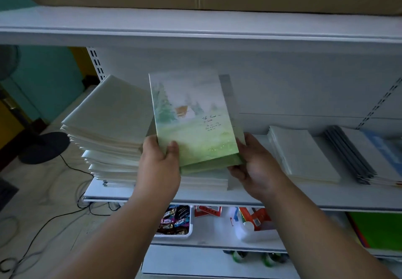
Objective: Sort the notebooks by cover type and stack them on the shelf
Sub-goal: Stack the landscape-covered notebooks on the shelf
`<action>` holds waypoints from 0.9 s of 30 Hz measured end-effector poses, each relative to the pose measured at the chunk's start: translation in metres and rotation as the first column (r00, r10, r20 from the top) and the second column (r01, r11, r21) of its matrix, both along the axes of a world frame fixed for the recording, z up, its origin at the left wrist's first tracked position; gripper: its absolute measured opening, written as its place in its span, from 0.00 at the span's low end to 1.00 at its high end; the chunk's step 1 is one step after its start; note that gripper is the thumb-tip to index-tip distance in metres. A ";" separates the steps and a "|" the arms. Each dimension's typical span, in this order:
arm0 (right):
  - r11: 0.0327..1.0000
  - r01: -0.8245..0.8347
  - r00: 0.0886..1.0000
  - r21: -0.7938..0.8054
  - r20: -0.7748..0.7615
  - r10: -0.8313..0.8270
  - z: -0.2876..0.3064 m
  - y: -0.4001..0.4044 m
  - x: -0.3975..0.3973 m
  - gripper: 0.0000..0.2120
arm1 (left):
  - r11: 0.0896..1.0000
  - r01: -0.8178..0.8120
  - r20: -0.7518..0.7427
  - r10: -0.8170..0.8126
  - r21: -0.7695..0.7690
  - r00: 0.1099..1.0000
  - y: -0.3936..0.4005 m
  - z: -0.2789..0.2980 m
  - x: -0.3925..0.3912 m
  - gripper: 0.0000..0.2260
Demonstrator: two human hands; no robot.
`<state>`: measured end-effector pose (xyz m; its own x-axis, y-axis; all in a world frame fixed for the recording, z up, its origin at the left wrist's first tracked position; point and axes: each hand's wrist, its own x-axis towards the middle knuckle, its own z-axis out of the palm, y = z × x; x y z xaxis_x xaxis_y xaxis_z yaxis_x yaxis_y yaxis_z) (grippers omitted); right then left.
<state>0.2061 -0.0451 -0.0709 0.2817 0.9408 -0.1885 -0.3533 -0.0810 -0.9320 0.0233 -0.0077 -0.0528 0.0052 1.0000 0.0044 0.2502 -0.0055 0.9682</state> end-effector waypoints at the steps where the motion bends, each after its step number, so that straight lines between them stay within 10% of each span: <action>1: 1.000 -0.017 1.000 0.004 -0.011 0.017 0.000 0.002 -0.001 0.08 | 0.999 0.025 0.018 -0.024 -0.034 1.000 0.002 0.000 0.003 0.03; 6: 0.984 0.072 0.994 -0.160 0.089 -0.058 -0.012 0.024 0.010 0.20 | 0.994 0.018 0.216 0.005 -0.105 0.976 0.005 -0.008 0.001 0.13; 9: 0.918 0.216 0.632 -0.332 0.765 0.128 -0.038 0.039 0.020 0.21 | 0.994 -0.019 0.273 0.047 -0.106 0.961 0.005 -0.009 -0.007 0.11; 11: 0.892 0.191 0.448 -0.411 0.845 0.293 -0.053 0.042 0.018 0.22 | 0.994 -0.026 0.305 0.057 -0.105 0.951 0.007 -0.006 -0.011 0.11; 17: 0.898 0.249 0.271 -0.364 0.916 0.297 -0.060 0.036 0.020 0.10 | 0.991 0.012 0.400 0.042 -0.131 0.915 0.007 -0.001 -0.017 0.11; 21: 0.926 0.309 0.503 -0.218 0.863 0.036 -0.049 0.031 0.029 0.08 | 0.985 0.041 0.439 0.039 -0.170 0.898 0.005 -0.002 -0.022 0.11; 24: 0.948 0.310 0.822 -0.067 0.519 -0.232 -0.028 0.017 0.019 0.03 | 0.984 0.075 0.441 0.005 -0.163 0.897 0.004 -0.002 -0.024 0.12; 27: 0.967 0.248 0.951 0.052 0.175 -0.253 -0.011 -0.007 0.003 0.04 | 0.990 0.086 0.376 -0.038 -0.110 0.926 -0.002 -0.002 -0.021 0.12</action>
<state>0.2092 -0.0518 -0.0817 0.5358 0.8399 -0.0868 -0.1859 0.0170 -0.9824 0.0021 -0.0094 -0.0550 0.0890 0.9906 -0.1037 -0.1255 0.1144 0.9855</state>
